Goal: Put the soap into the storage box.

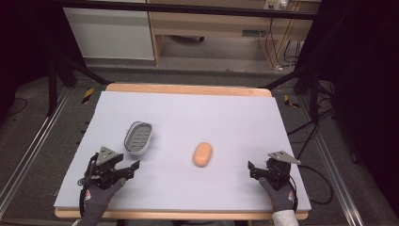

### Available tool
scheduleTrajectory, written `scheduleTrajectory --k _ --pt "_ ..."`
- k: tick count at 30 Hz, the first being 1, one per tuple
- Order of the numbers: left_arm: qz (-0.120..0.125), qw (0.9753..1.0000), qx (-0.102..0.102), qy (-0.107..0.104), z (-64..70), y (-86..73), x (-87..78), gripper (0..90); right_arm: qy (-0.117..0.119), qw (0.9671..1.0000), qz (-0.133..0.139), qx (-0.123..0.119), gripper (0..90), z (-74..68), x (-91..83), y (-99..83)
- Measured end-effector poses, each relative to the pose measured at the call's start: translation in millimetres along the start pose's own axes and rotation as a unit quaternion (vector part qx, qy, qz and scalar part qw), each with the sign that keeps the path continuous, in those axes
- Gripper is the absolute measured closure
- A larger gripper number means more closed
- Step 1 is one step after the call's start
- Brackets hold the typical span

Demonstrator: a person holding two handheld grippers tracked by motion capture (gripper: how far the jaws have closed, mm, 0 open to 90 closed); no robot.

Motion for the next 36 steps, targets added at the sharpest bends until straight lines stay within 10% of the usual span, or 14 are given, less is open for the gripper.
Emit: scheduleTrajectory --k 36 --pt "0.025 0.9971 0.047 -0.055 85.3 60.5 16.0 25.6 -0.008 0.9999 0.01 -0.009 6.0 -2.5 -1.7 3.2"
Point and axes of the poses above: each handheld gripper's, and its own axes: x roughly forward along the jaws, y roughly out of its top, z roughly to its right, the point moved 5 cm from there along x, roughly forward along the jaws, and after that the axes turned 10 degrees about y, right-handed, at the moved point
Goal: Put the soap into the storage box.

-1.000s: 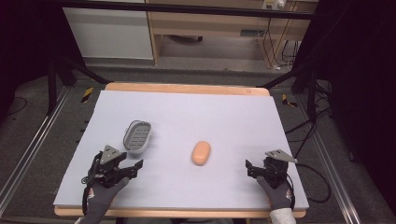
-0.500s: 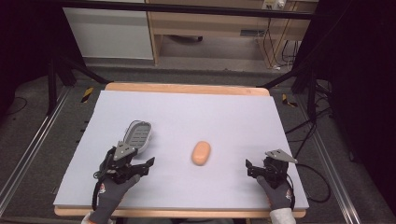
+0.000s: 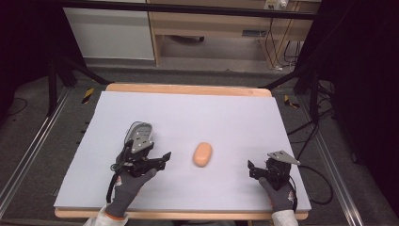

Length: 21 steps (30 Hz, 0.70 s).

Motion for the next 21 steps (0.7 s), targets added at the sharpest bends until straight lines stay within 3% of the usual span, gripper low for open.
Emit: scheduleTrajectory --k 5,11,16,21 --pt "-0.002 0.9999 0.009 -0.008 16.1 7.4 10.7 25.4 0.0 1.0 -0.002 0.0 5.9 0.0 0.1 -0.1" --pt "-0.008 0.9998 0.015 -0.011 25.9 12.1 21.2 25.3 0.001 1.0 -0.002 -0.001 5.9 -0.2 0.4 0.0" --pt "-0.007 0.9998 0.008 -0.018 32.2 14.5 28.7 25.2 0.001 1.0 -0.002 -0.001 5.8 0.0 0.6 0.0" --pt "-0.016 0.9995 0.016 -0.02 42.8 13.8 39.9 25.1 0.001 1.0 -0.003 -0.002 5.8 -0.1 0.9 -0.2"
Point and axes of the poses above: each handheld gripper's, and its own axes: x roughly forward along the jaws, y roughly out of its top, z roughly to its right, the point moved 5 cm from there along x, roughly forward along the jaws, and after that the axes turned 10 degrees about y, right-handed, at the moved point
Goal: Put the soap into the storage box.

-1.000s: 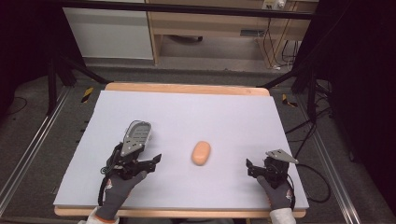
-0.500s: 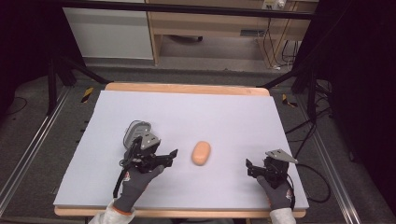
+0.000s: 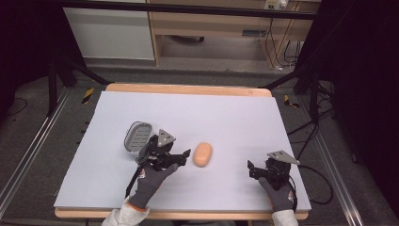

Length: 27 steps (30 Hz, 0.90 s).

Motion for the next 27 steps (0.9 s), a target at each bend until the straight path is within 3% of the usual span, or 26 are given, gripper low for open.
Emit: scheduleTrajectory --k 8,27 --pt "-0.013 0.9999 0.007 -0.004 12.7 0.8 19.1 25.2 0.001 1.0 -0.001 0.001 5.7 -0.3 0.5 -0.2" --pt "-0.038 0.9989 0.027 -0.01 32.0 5.9 45.2 24.9 0.001 1.0 -0.004 -0.001 5.5 -0.3 1.8 -0.4"
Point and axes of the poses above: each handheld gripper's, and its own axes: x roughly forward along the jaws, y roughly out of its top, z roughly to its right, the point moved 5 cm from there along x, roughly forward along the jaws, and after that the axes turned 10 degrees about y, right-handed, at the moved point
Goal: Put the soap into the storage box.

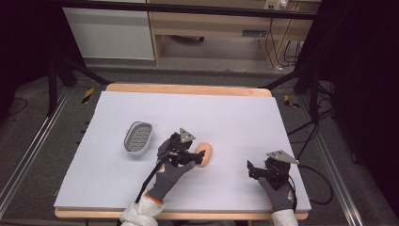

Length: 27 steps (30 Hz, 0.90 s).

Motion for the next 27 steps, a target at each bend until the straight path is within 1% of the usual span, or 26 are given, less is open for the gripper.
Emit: scheduleTrajectory --k 9,14,19,22,24,26,27 --pt "-0.017 0.9998 0.007 -0.008 11.1 -3.0 16.5 23.7 0.001 1.0 -0.002 -0.002 5.4 -0.2 0.7 -0.2" --pt "-0.024 0.9996 0.011 -0.013 16.7 -1.6 23.9 23.2 0.001 1.0 -0.003 -0.001 5.4 -0.3 0.9 -0.3" --pt "-0.034 0.9992 0.02 -0.01 21.7 -0.3 31.0 23.1 0.004 1.0 -0.005 0.001 5.3 -0.9 1.1 -0.5" --pt "-0.035 0.9992 0.019 -0.008 23.4 0.2 34.2 23.1 0.004 1.0 -0.006 0.001 5.3 -1.2 1.4 -0.6" --pt "-0.039 0.999 0.021 -0.009 24.6 -0.2 37.1 23.3 0.003 1.0 -0.006 -0.001 5.3 -1.1 1.7 -0.6" --pt "-0.045 0.9986 0.026 -0.002 24.8 -1.2 40.6 23.0 0.003 1.0 -0.006 -0.001 5.3 -1.0 1.8 -0.7" --pt "-0.047 0.9986 0.026 -0.001 24.7 -1.4 42.1 23.3 0.004 1.0 -0.007 0.001 5.3 -1.2 1.7 -0.7"
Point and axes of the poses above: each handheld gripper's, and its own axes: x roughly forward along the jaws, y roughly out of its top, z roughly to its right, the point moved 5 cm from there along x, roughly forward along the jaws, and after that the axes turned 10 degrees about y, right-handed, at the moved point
